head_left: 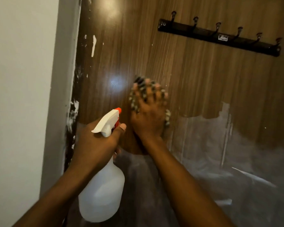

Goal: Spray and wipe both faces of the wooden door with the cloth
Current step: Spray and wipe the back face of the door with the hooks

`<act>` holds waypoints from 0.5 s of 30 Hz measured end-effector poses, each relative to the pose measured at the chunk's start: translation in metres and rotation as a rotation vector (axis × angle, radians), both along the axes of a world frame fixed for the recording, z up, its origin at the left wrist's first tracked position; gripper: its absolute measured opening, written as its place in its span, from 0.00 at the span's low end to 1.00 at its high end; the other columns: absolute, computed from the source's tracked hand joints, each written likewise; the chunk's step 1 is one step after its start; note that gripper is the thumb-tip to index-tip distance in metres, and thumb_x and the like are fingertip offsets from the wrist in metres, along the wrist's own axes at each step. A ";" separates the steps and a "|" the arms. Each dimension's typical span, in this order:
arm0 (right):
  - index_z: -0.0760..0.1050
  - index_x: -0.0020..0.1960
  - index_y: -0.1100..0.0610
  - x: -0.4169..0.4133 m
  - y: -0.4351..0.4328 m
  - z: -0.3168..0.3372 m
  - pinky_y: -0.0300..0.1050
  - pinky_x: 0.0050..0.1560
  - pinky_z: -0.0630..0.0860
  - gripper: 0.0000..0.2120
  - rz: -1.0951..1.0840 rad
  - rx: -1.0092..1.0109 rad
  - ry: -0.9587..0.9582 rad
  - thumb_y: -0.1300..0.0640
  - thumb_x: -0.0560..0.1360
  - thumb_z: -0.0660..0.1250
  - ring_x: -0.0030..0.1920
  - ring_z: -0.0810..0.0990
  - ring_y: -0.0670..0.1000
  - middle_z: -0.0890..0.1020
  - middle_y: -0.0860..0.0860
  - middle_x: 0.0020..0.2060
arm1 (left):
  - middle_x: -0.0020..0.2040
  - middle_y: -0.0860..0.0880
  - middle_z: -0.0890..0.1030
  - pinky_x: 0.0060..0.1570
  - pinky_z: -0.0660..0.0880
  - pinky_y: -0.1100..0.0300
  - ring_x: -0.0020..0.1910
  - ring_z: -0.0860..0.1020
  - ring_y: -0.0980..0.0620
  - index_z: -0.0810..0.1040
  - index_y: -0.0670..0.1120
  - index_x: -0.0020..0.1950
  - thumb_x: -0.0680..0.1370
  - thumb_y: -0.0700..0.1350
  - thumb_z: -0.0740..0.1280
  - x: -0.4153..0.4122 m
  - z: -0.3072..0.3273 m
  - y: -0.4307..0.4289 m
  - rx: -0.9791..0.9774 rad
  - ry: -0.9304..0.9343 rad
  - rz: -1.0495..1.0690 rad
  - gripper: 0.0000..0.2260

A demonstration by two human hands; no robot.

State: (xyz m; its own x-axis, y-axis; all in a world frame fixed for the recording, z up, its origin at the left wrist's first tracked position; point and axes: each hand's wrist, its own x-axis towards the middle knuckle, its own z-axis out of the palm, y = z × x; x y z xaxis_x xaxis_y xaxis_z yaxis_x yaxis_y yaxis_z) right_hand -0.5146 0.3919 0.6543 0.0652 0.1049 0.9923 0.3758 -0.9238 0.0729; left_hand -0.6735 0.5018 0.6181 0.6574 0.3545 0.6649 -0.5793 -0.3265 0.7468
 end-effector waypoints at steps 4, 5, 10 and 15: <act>0.64 0.76 0.48 0.008 -0.027 -0.049 0.66 0.74 0.58 0.24 0.084 -0.347 -0.055 0.42 0.82 0.53 0.78 0.59 0.60 0.65 0.54 0.77 | 0.49 0.49 0.79 0.38 0.71 0.68 0.40 0.77 0.58 0.73 0.47 0.65 0.72 0.50 0.69 0.008 0.004 -0.021 0.019 -0.020 0.022 0.22; 0.64 0.76 0.48 0.011 -0.049 -0.058 0.65 0.74 0.60 0.23 0.082 -0.337 -0.066 0.42 0.83 0.52 0.77 0.61 0.60 0.66 0.55 0.76 | 0.49 0.48 0.80 0.37 0.71 0.67 0.39 0.78 0.57 0.72 0.47 0.65 0.72 0.50 0.69 0.010 0.003 -0.030 0.023 0.003 0.011 0.22; 0.63 0.78 0.48 0.023 -0.126 -0.018 0.64 0.76 0.54 0.30 -0.048 0.049 -0.029 0.48 0.76 0.59 0.78 0.58 0.61 0.63 0.56 0.78 | 0.55 0.45 0.80 0.51 0.78 0.49 0.49 0.80 0.44 0.71 0.47 0.65 0.67 0.56 0.68 0.012 -0.003 -0.062 -0.003 0.048 -0.062 0.28; 0.66 0.76 0.46 0.011 -0.085 0.004 0.63 0.77 0.52 0.29 0.015 -0.058 -0.036 0.47 0.75 0.61 0.78 0.59 0.61 0.64 0.54 0.78 | 0.49 0.45 0.82 0.37 0.76 0.60 0.36 0.81 0.49 0.75 0.46 0.62 0.71 0.48 0.71 0.013 0.000 -0.071 0.010 0.020 0.009 0.20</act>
